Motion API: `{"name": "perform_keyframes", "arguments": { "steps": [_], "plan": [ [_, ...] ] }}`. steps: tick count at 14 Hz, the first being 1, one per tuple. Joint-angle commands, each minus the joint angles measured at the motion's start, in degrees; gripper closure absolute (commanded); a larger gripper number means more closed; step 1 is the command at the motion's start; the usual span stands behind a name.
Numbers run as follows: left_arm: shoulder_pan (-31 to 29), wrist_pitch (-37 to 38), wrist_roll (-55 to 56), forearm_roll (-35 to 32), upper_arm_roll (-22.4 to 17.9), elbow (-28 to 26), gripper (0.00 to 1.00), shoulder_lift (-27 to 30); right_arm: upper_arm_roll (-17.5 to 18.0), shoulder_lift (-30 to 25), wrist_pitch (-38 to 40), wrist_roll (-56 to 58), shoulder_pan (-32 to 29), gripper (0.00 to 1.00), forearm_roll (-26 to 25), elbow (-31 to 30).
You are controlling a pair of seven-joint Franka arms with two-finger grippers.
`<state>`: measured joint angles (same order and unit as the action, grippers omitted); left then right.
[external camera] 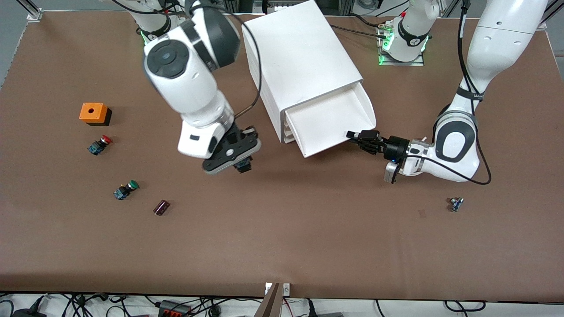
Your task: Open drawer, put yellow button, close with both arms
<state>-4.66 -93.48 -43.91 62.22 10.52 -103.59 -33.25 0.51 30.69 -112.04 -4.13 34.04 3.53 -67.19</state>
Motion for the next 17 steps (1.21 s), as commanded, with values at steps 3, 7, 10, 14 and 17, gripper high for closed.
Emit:
{"name": "perform_keyframes", "arguments": {
  "steps": [3,7,10,14,17],
  "plan": [
    [-2.02,0.93,11.52,-7.08,0.2,5.76,0.0,1.15,-0.77,1.21,0.15,-4.91,4.71,1.0,0.34,3.81],
    [-1.93,5.05,31.28,-18.52,0.91,11.99,0.0,3.98,-1.04,4.81,-1.16,-14.03,10.16,1.0,-0.53,8.12],
    [-1.23,6.82,45.09,-30.96,1.43,16.48,0.0,5.03,-0.86,6.92,-3.87,-20.02,13.68,1.0,-3.0,8.74],
    [1.49,6.74,57.59,-49.77,2.49,17.63,0.0,8.19,-0.77,10.27,-8.02,-24.96,16.67,1.0,-3.0,8.74],
    [4.57,6.91,58.58,-61.23,2.32,19.99,0.0,8.64,-0.42,11.49,-8.02,-25.13,17.9,1.0,-2.91,8.74]
  ]
}}
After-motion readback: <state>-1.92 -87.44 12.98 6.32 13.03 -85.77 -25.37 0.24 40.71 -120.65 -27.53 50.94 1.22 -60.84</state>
